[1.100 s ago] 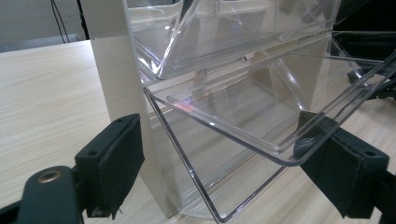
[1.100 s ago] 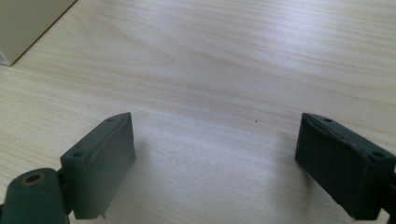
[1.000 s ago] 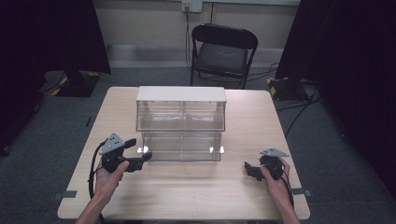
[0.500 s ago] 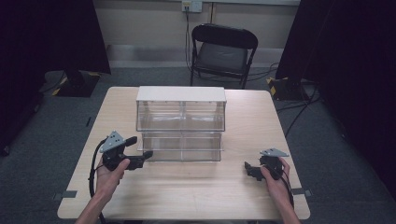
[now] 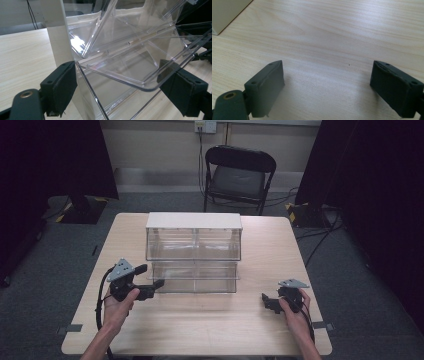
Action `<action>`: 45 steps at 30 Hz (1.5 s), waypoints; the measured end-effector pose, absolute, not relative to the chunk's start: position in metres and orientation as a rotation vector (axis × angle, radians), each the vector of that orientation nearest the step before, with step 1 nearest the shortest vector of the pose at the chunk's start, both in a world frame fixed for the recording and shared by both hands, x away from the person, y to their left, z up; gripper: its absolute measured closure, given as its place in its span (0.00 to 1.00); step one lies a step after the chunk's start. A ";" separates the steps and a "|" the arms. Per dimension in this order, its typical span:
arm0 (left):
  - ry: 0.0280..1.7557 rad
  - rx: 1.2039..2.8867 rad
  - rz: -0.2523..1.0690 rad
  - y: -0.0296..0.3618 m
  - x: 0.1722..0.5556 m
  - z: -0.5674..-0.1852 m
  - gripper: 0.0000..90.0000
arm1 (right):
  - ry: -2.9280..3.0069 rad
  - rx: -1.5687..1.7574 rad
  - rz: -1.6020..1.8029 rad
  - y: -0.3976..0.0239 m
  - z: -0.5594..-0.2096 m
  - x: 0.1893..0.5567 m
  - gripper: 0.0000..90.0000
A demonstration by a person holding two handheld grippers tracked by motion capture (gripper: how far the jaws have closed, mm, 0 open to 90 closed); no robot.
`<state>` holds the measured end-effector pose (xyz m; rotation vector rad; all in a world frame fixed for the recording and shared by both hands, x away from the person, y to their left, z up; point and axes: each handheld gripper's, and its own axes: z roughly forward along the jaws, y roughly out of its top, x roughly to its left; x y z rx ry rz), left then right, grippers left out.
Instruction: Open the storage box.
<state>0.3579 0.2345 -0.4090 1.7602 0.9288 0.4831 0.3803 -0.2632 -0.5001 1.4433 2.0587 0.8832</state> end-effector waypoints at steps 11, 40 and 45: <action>0.926 1.756 0.483 0.234 0.361 -0.406 0.18 | 2.058 1.444 0.883 -0.263 -0.500 0.380 0.12; 0.911 1.755 0.486 0.229 0.366 -0.398 0.17 | 2.058 1.444 0.882 -0.263 -0.500 0.380 0.12; 0.911 1.758 0.491 0.229 0.367 -0.397 0.17 | 2.059 1.443 0.882 -0.263 -0.500 0.380 0.12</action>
